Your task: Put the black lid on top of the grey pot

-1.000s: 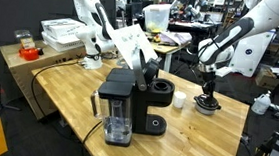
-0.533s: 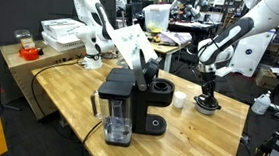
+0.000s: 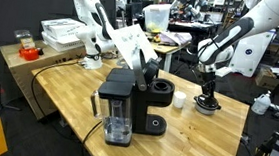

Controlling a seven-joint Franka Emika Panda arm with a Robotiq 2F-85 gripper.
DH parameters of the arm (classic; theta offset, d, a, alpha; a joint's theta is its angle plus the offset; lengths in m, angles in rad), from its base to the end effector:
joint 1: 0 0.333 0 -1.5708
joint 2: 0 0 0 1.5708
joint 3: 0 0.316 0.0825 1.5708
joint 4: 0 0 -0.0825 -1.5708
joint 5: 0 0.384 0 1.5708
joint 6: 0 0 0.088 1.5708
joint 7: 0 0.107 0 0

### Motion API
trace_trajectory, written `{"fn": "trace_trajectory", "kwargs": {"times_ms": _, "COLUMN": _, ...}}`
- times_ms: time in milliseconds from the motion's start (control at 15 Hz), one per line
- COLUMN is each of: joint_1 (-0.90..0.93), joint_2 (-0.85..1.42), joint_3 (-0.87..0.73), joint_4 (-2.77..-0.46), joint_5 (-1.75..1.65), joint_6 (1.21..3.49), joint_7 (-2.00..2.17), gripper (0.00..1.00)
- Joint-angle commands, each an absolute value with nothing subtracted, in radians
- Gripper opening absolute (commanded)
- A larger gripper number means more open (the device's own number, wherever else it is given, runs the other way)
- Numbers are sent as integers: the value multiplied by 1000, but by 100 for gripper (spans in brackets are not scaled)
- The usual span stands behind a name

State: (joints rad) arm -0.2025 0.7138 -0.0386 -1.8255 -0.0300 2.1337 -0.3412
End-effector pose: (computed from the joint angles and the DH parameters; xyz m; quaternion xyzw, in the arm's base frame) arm 0.5761 -0.1429 0.1154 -0.9773 -0.0614 0.1997 0.0346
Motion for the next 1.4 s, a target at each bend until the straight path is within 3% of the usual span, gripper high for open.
{"fn": "trace_trajectory", "kwargs": {"times_ms": 0, "joint_1": -206, "joint_2": 715, "joint_3": -35, "joint_4": -1823, "joint_5": -33, "joint_6": 2131, "joint_7": -339, "gripper": 64}}
{"fn": "trace_trajectory", "kwargs": {"times_ms": 400, "joint_1": -205, "joint_2": 715, "joint_3": -35, "joint_4": -1822, "joint_5": -33, "joint_6": 2130, "joint_7": -339, "gripper": 64}}
{"fn": "trace_trajectory", "kwargs": {"times_ms": 467, "joint_1": -205, "joint_2": 715, "joint_3": -35, "joint_4": -1822, "joint_5": -33, "joint_6": 2130, "joint_7": -339, "gripper": 89}}
{"fn": "trace_trajectory", "kwargs": {"times_ms": 667, "joint_1": -205, "joint_2": 686, "joint_3": -30, "joint_4": -1850, "joint_5": -31, "joint_6": 2171, "joint_7": -348, "gripper": 100}}
{"fn": "trace_trajectory", "kwargs": {"times_ms": 1333, "joint_1": -201, "joint_2": 494, "joint_3": -16, "joint_4": -2090, "joint_5": 12, "joint_6": 2255, "joint_7": -331, "gripper": 100}}
